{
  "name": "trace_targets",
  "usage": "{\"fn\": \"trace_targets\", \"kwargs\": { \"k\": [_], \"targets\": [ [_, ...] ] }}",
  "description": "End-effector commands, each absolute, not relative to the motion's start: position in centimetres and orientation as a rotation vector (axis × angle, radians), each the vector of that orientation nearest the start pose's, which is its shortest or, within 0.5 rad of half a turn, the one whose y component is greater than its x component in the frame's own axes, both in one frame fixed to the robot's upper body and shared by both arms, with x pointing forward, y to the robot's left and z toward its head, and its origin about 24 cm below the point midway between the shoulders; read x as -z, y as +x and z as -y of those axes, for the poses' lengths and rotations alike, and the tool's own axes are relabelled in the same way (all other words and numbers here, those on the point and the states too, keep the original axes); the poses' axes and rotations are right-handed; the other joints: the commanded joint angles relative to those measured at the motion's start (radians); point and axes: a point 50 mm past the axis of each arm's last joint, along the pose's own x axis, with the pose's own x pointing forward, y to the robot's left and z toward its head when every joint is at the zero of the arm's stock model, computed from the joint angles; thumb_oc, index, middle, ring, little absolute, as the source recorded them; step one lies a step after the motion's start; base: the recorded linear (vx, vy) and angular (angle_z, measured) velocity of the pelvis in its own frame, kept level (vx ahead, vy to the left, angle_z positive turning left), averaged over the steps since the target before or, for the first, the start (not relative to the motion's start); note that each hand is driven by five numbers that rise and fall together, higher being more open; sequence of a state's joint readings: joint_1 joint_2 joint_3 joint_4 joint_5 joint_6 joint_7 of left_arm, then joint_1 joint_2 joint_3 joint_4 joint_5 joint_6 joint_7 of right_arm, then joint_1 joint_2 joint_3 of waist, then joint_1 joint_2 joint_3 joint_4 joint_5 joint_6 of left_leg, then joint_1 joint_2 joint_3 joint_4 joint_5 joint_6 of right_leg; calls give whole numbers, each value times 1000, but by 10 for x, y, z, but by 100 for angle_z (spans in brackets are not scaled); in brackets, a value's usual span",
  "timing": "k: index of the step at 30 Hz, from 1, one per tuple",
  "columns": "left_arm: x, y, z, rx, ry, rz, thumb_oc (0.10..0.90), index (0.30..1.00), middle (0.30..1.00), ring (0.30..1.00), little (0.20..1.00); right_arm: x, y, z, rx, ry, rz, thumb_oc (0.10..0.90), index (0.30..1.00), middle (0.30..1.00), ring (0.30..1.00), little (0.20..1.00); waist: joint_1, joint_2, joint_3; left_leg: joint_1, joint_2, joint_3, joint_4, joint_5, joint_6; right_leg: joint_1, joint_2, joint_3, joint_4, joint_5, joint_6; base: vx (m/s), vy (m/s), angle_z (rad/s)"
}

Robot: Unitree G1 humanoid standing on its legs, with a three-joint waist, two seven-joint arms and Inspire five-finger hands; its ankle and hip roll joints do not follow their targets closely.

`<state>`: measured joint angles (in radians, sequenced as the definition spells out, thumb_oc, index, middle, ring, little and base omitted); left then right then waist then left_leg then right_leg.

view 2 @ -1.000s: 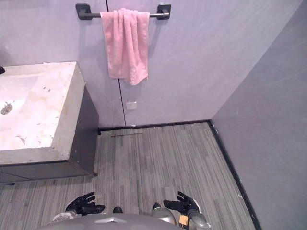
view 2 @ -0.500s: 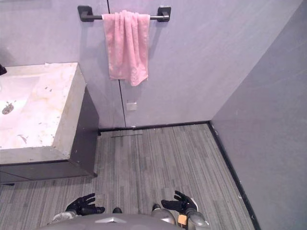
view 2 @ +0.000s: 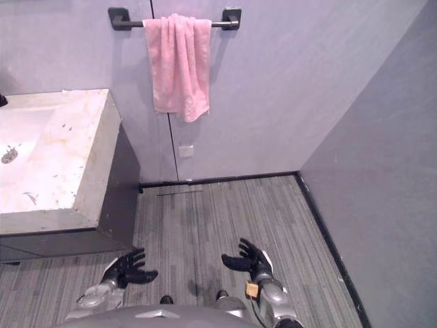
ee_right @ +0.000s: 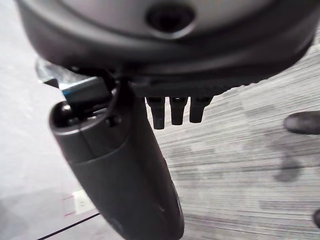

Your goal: Organize the bathroom.

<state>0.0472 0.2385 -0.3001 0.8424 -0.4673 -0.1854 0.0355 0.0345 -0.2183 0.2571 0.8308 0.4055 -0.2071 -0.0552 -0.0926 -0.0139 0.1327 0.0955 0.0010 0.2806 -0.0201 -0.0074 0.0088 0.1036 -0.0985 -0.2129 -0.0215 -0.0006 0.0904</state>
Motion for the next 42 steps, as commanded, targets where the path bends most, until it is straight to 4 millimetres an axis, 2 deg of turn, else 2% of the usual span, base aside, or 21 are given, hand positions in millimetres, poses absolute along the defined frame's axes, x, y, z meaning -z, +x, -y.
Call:
{"fn": "trace_targets", "kwargs": {
  "k": [1,3,4,5,6,7,9,11,14,15,16,17,18,19,24,29,34,35,37,39,42],
  "targets": [
    [88,203,-194,-165,-100,-478,800,900,900,900,900,78,208,201,87,-20,-426,800,900,900,900,900,-13,25,-12,-32,13,82,75,-10,-23,-39,71,-76,67,-41,-9,36,-121,-2],
    [75,212,-192,-171,-119,-415,800,900,900,900,900,66,214,198,95,-28,-356,800,900,900,900,900,-13,21,-9,-38,25,78,85,-8,-26,-39,73,-76,67,-41,-14,35,-134,-2],
    [57,223,-190,-176,-115,-323,800,900,900,900,900,51,220,195,100,-38,-271,800,900,900,900,900,-9,8,3,-64,54,60,146,-6,-39,-39,70,-74,76,-44,-28,30,-130,-1],
    [57,223,-190,-177,-114,-323,800,900,900,900,900,52,220,195,100,-38,-272,800,900,900,900,900,-10,8,2,-67,56,59,151,-8,-40,-39,70,-74,76,-44,-29,25,-212,-2],
    [39,234,-187,-164,-108,-240,800,900,900,900,900,37,225,194,109,-49,-189,800,900,900,900,900,-7,-12,23,-127,112,44,291,50,-64,-35,65,-70,84,-48,-55,3,-140,-1],
    [37,235,-187,-161,-106,-228,800,900,900,900,900,35,226,194,111,-47,-178,800,900,900,900,900,-7,-14,26,-141,122,40,319,56,-68,-35,67,-71,86,-49,-60,17,-228,-1],
    [20,244,-183,-119,-85,-142,800,900,900,900,900,23,230,196,128,-57,-94,800,900,900,900,900,-8,-34,46,-190,179,26,468,72,-62,-32,63,-74,103,-51,-87,34,-140,9],
    [14,247,-179,-111,-89,-111,800,900,900,900,900,18,233,197,138,-68,-56,800,900,900,900,900,-5,-35,54,-206,183,32,493,60,-48,-22,70,-70,105,-58,-92,86,-34,2],
    [3,251,-174,-83,-83,-50,800,900,900,900,900,7,240,194,137,-79,10,800,900,900,900,900,-3,-25,52,-192,118,75,440,16,-17,-7,85,-46,96,-63,-81,150,15,-4],
    [-2,250,-172,-86,-88,-26,800,900,900,900,900,1,242,191,110,-88,39,800,900,900,900,900,-7,-4,47,-185,62,107,382,12,-13,-2,109,-23,87,-65,-69,166,23,-3],
    [-2,250,-172,-88,-88,-25,800,900,900,900,900,1,242,191,107,-89,40,800,900,900,900,900,-6,-3,43,-185,56,113,371,20,-12,-6,110,-19,85,-62,-68,257,-25,-11],
    [-4,246,-169,-100,-86,-14,800,900,900,900,900,-2,243,188,76,-90,52,800,900,900,900,900,-3,29,32,-206,2,149,317,70,-22,-5,156,10,75,-65,-68,188,-45,-21],
    [-4,245,-168,-101,-86,-12,800,900,900,900,900,-2,243,187,69,-91,52,800,900,900,900,900,-1,37,30,-215,-6,157,304,91,-28,-2,169,16,74,-67,-69,348,-106,-51],
    [-3,242,-166,-101,-103,-14,800,900,900,900,900,-2,242,184,46,-97,54,800,900,900,900,900,10,59,33,-268,-34,190,280,170,-41,15,214,35,71,-78,-84,241,-86,-57],
    [-4,235,-161,-65,-71,-5,800,900,900,900,900,-4,242,177,28,-108,73,800,900,900,900,900,27,70,43,-280,-23,259,281,241,-55,36,254,36,105,-111,-110,251,-78,-57],
    [-2,233,-164,-63,-35,-9,800,900,900,900,900,-3,244,172,28,-92,55,800,900,900,900,900,46,79,36,-251,-28,249,260,210,-21,43,258,33,165,-132,-107,273,-3,-1],
    [-1,226,-174,-101,-30,-4,800,900,900,900,900,2,240,169,11,-75,26,800,900,900,900,900,53,102,20,-182,-29,252,191,143,20,9,200,-31,344,-133,-54,200,57,0],
    [-1,226,-176,-120,-19,2,800,900,900,900,900,3,239,168,1,-73,20,800,900,900,900,900,55,113,16,-160,-3,263,178,122,32,-22,151,-70,438,-132,-33,131,41,6],
    [-2,227,-178,-122,1,8,800,900,900,900,900,3,237,169,-2,-67,16,800,900,900,900,900,48,121,18,-139,27,267,172,91,49,-83,112,-77,602,-112,1,154,55,-17],
    [-4,228,-180,-128,-2,14,800,900,900,900,900,2,236,171,-1,-70,16,800,900,900,900,900,45,110,23,-122,43,257,180,34,62,-142,37,-101,681,-88,27,142,48,-9],
    [-7,230,-179,-143,-4,30,800,900,900,900,900,0,240,170,-15,-76,29,800,900,900,900,900,62,77,35,-128,56,258,222,43,28,-85,-16,-163,480,-118,9,160,-64,7]
  ]
}}
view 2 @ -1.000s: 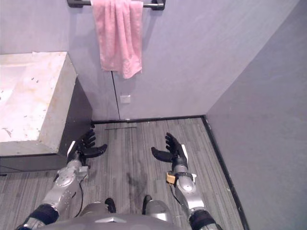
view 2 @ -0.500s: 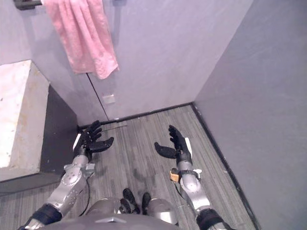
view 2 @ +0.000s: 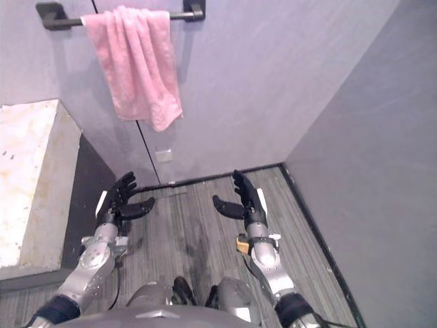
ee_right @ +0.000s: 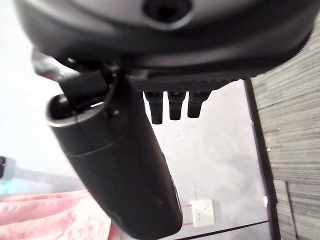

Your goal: Organize the bathroom.

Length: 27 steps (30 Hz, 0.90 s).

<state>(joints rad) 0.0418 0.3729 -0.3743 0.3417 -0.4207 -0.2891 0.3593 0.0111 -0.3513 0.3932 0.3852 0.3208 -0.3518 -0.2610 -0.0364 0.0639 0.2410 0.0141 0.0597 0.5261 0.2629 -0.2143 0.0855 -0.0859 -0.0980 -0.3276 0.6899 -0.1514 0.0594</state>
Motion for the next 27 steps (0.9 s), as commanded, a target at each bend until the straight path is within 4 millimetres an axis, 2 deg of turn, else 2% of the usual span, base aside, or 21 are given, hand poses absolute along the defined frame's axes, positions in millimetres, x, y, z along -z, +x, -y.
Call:
{"fn": "trace_targets", "kwargs": {
  "k": [1,2,3,5,6,9,12,15,19,20,21,22,23,24,25,27],
  "targets": [
    [-8,230,-178,-150,-7,37,800,900,900,900,900,-1,242,168,-25,-76,36,800,900,900,900,900,10,-12,-68,-56,2,13,-42,270,-71,135,-1,-53,-338,11,21,137,-136,-3],
    [-9,229,-177,-156,-13,44,800,900,900,900,900,-2,242,167,-32,-75,42,800,900,900,900,900,12,-31,-63,-70,-6,13,-18,276,-87,163,19,-46,-453,35,13,153,-157,-7],
    [-12,230,-173,-163,-19,58,800,900,900,900,900,-5,244,166,-44,-79,56,800,900,900,900,900,17,-60,-58,-120,-16,8,22,302,-117,174,35,-18,-632,89,6,120,-120,-8],
    [-14,232,-170,-163,-19,74,800,900,900,900,900,-8,246,166,-51,-92,75,800,900,900,900,900,19,-78,-49,-161,-24,-5,47,310,-134,168,30,3,-735,146,10,81,-57,9],
    [-18,235,-165,-166,-34,96,800,900,900,900,900,-13,249,166,-58,-105,97,800,900,900,900,900,19,-89,-34,-210,-30,-23,73,305,-146,140,16,18,-777,201,20,46,-21,33],
    [-22,236,-163,-163,-41,128,800,900,900,900,900,-21,256,164,-63,-110,123,800,900,900,900,900,26,-91,-15,-242,-34,-32,79,293,-149,109,8,20,-777,226,32,67,-26,1],
    [-24,236,-164,-149,-35,146,800,900,900,900,900,-22,255,167,-39,-118,129,800,900,900,900,900,13,-87,-22,-237,-63,-70,66,285,-148,97,35,85,-777,226,27,189,-57,16],
    [-28,236,-168,-143,-38,161,800,900,900,900,900,-25,250,173,-25,-118,140,800,900,900,900,900,0,-91,-38,-236,-51,-96,85,298,-159,112,46,96,-777,215,21,226,-103,61],
    [-30,238,-171,-145,-19,158,800,900,900,900,900,-22,243,179,-10,-91,133,800,900,900,900,900,-21,-103,-55,-244,0,-119,206,337,-186,140,64,98,-777,192,-13,237,-168,45],
    [-30,238,-171,-145,-15,155,800,900,900,900,900,-21,242,181,-14,-89,129,800,900,900,900,900,-28,-112,-57,-246,21,-129,275,350,-195,145,64,98,-777,189,-27,184,-219,30],
    [-31,241,-172,-135,-10,153,800,900,900,900,900,-20,240,183,-11,-87,121,800,900,900,900,900,-42,-136,-56,-263,39,-153,490,367,-207,148,54,90,-767,190,-58,192,-222,35],
    [-31,241,-173,-135,-13,153,800,900,900,900,900,-20,240,184,-13,-86,120,800,900,900,900,900,-44,-134,-56,-272,46,-161,514,370,-211,149,58,88,-765,188,-63,184,-207,50],
    [-32,242,-174,-134,-21,150,800,900,900,900,900,-19,239,185,-13,-89,119,800,900,900,900,900,-47,-141,-55,-286,66,-166,589,375,-214,155,59,80,-760,182,-77,140,-92,65],
    [-32,243,-175,-131,-15,149,800,900,900,900,900,-19,238,186,-10,-98,119,800,900,900,900,900,-47,-145,-54,-293,84,-173,618,378,-215,162,57,73,-756,173,-83,259,-76,75],
    [-32,245,-175,-132,-15,145,800,900,900,900,900,-17,237,186,6,-102,119,800,900,900,900,900,-48,-134,-51,-308,110,-172,598,375,-213,184,70,62,-758,157,-87,231,-27,31],
    [-33,246,-176,-135,-32,142,800,900,900,900,900,-17,238,186,19,-93,119,800,900,900,900,900,-50,-126,-51,-296,120,-152,533,383,-214,196,78,62,-764,153,-81,219,34,-4]
  ]
}}
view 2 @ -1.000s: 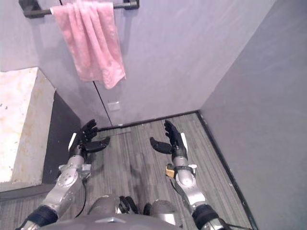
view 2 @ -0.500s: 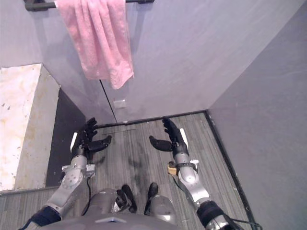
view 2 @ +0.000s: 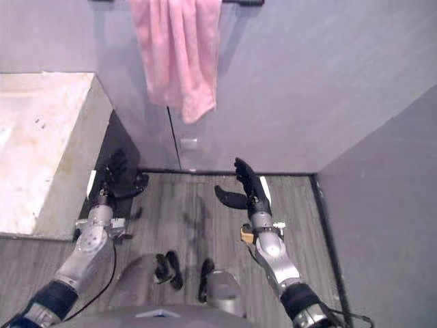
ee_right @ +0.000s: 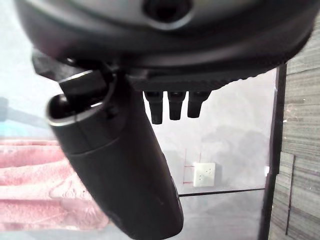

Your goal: Organize the bathroom.

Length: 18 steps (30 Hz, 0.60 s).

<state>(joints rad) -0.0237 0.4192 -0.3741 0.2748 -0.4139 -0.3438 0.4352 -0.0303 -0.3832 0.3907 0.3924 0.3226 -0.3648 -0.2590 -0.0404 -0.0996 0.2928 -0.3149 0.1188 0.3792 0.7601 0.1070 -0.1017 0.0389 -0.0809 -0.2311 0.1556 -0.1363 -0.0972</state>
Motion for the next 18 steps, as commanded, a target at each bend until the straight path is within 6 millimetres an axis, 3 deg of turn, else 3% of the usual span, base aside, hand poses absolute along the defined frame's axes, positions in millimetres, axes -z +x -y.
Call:
{"fn": "trace_targets", "kwargs": {
  "k": [1,4,6,7,8,11,15,18],
  "targets": [
    [-35,246,-176,-136,-24,153,800,900,900,900,900,-17,237,185,25,-87,122,800,900,900,900,900,-52,47,-107,51,68,20,-35,63,-24,74,67,-38,-235,135,84,294,123,12],
    [-42,245,-174,-166,-23,178,800,900,900,900,900,-18,235,182,6,-105,139,800,900,900,900,900,-73,94,-120,141,-5,163,-375,54,2,72,75,-47,-243,146,127,297,190,5],
    [-45,242,-170,-176,-12,201,800,900,900,900,900,-22,234,181,-7,-113,164,800,900,900,900,900,-68,102,-119,106,-10,151,-365,92,0,72,87,-30,-238,137,118,214,134,-29],
    [-45,242,-170,-179,-9,203,800,900,900,900,900,-25,234,181,-9,-106,174,800,900,900,900,900,-66,111,-120,99,11,156,-429,101,2,76,93,-27,-232,132,124,169,105,-40],
    [-46,242,-169,-181,-8,202,800,900,900,900,900,-28,235,181,-2,-107,189,800,900,900,900,900,-66,105,-121,100,-3,164,-428,82,18,78,86,-17,-229,132,128,144,123,-48],
    [-49,243,-167,-182,-16,208,800,900,900,900,900,-34,240,182,13,-89,213,800,900,900,900,900,-53,117,-124,106,-14,148,-473,101,15,90,86,-17,-216,118,130,171,128,-56],
    [-51,242,-169,-202,-33,225,800,900,900,900,900,-42,243,180,18,-104,255,800,900,900,900,900,-42,134,-142,144,-32,153,-527,87,32,103,73,-31,-183,95,135,190,164,-28],
    [-59,239,-171,-218,17,292,800,900,900,900,900,-50,245,177,25,-107,300,800,900,900,900,900,-33,150,-159,210,-53,162,-588,23,75,99,55,-46,-77,45,156,166,142,-10]
  ]
}}
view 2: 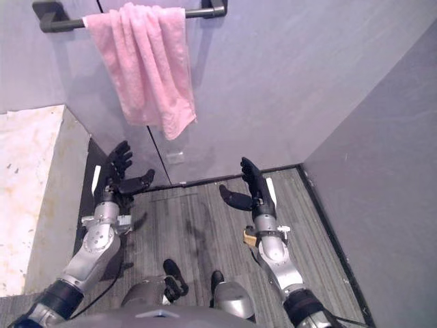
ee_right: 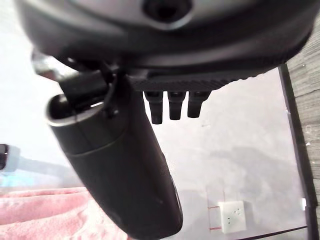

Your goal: Organize the bathroom.

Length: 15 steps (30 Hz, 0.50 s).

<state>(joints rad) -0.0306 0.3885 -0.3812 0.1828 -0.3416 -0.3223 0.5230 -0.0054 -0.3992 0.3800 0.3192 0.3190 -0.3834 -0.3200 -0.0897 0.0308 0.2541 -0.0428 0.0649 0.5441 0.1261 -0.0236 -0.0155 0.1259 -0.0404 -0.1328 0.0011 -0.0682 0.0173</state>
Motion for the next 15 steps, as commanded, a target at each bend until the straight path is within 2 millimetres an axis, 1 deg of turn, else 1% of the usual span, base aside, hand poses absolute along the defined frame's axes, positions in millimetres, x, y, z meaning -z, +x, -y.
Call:
{"fn": "trace_targets", "kwargs": {
  "k": [1,2,3,4,5,7,8,9,10,11,12,13,14,15],
  "targets": [
    [-61,239,-172,-222,26,306,800,900,900,900,900,-53,245,177,22,-111,318,800,900,900,900,900,15,23,-122,-43,0,-1,32,138,1,-1,11,-144,110,-31,48,149,122,-9],
    [-66,240,-174,-227,37,330,800,900,900,900,900,-60,246,176,15,-111,347,800,900,900,900,900,7,34,-119,-11,10,0,11,113,16,-46,0,-144,205,-33,62,133,85,-8],
    [-68,240,-174,-227,42,341,800,900,900,900,900,-63,247,176,17,-117,360,800,900,900,900,900,0,38,-117,3,10,-9,6,91,27,-81,-9,-128,271,-27,71,170,53,-6],
    [-70,242,-175,-229,55,354,800,900,900,900,900,-68,248,176,18,-127,380,800,900,900,900,900,-5,37,-114,18,8,-22,0,67,32,-110,-30,-123,296,-11,84,224,-36,-10],
    [-74,244,-175,-234,60,366,800,900,900,900,900,-74,251,175,13,-118,402,800,900,900,900,900,-6,25,-110,30,2,-38,2,58,21,-118,-62,-144,240,6,96,236,-117,-10],
    [-80,245,-179,-266,54,390,800,900,900,900,900,-83,256,172,-22,-97,436,800,900,900,900,900,0,-13,-111,48,-19,-30,-4,32,3,-120,-121,-190,48,114,123,186,-190,-14],
    [-80,245,-179,-269,55,395,800,900,900,900,900,-83,256,171,-27,-99,441,800,900,900,900,900,-4,-16,-106,58,-21,-34,-4,25,0,-105,-122,-198,16,130,129,119,-203,-20],
    [-85,246,-182,-281,57,416,800,900,900,900,900,-92,257,171,-38,-96,480,800,900,900,900,900,-5,-23,-95,61,-28,-39,-1,7,6,-115,-124,-186,5,147,136,51,-143,-8],
    [-86,246,-184,-287,64,420,800,900,900,900,900,-93,258,171,-38,-93,487,800,900,900,900,900,1,-26,-96,58,-26,-32,-4,9,9,-115,-131,-198,3,149,136,60,-216,12],
    [-88,249,-185,-293,70,423,800,900,900,900,900,-100,263,173,-20,-89,506,800,900,900,900,900,9,-31,-96,63,-24,-41,-19,7,5,-97,-121,-211,-20,141,136,38,-144,20],
    [-88,250,-186,-292,62,422,800,900,900,900,900,-103,265,174,-15,-90,514,800,900,900,900,900,12,-32,-97,63,-24,-46,-24,11,3,-91,-118,-215,-27,141,134,82,-170,25],
    [-91,253,-185,-289,33,421,800,900,900,900,900,-113,273,177,6,-111,538,800,900,900,900,900,27,-36,-107,66,-28,-68,-44,15,0,-77,-102,-226,-46,135,125,51,-86,32],
    [-91,253,-185,-289,31,421,800,900,900,900,900,-114,274,177,8,-113,540,800,900,900,900,900,27,-36,-107,66,-29,-70,-46,16,0,-75,-100,-227,-48,134,124,104,-111,43],
    [-93,254,-183,-283,29,425,800,900,900,900,900,-122,280,181,31,-132,551,800,900,900,900,900,34,-38,-120,73,-35,-88,-61,14,0,-66,-86,-229,-64,130,118,117,-72,35]
  ]
}}
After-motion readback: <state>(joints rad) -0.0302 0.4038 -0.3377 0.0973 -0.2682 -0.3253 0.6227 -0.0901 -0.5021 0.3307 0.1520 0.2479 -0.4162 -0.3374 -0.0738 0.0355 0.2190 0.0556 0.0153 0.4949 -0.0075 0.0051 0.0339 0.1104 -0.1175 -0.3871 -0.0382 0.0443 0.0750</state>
